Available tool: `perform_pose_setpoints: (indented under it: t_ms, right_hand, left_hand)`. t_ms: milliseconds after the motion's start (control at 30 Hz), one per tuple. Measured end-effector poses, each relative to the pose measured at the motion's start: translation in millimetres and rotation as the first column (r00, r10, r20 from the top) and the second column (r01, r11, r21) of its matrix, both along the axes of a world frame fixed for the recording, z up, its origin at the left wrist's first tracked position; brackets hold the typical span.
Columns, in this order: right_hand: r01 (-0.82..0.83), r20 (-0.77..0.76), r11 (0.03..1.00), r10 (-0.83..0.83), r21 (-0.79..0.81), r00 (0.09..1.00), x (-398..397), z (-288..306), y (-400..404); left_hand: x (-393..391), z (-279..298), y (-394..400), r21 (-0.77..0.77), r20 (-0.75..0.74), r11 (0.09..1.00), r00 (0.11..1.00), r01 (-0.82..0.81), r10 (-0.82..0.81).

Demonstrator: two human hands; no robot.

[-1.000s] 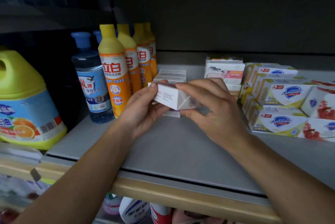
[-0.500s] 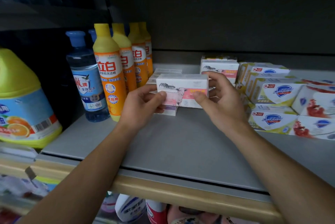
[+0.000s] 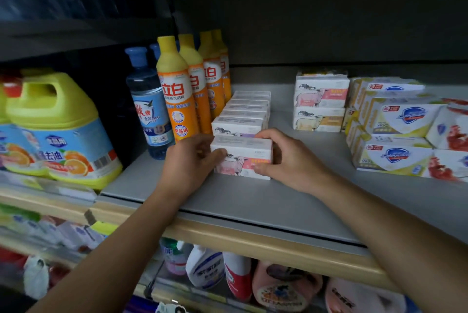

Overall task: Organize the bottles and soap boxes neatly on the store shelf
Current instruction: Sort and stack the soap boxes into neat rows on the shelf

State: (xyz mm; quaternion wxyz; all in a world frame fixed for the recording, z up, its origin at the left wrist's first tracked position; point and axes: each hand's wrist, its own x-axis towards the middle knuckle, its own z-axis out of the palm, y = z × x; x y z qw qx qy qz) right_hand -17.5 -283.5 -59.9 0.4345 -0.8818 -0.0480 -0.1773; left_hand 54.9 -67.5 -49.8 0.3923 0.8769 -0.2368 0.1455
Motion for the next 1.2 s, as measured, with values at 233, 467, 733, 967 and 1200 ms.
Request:
perform_pose_setpoints:
  t_ms: [233,467,733,967,1200]
  right_hand:
    - [0.123,-0.078,0.991,-0.118,0.06,0.99,-5,14,-26]
    - [0.143,-0.244,0.806,-0.335,-0.574,0.91,7,-7,-40]
    - [0.123,-0.258,0.781,-0.344,-0.612,0.903,7,-10,-37]
    - [0.132,-0.249,0.785,-0.345,-0.606,0.905,6,-7,-37]
    - [0.162,-0.241,0.806,-0.352,-0.569,0.905,3,1,-33]
  left_hand:
    - [-23,10,-29,0.388,0.413,0.921,0.885,0.042,-0.214]
    - [-4,11,-29,0.434,0.389,0.901,0.901,0.006,-0.194]
    - [13,5,-44,0.427,0.372,0.904,0.911,-0.001,-0.175]
    - [16,-3,-45,0.353,0.395,0.936,0.903,0.022,-0.17]
    - [19,-4,-47,0.317,0.373,0.948,0.917,0.019,-0.143]
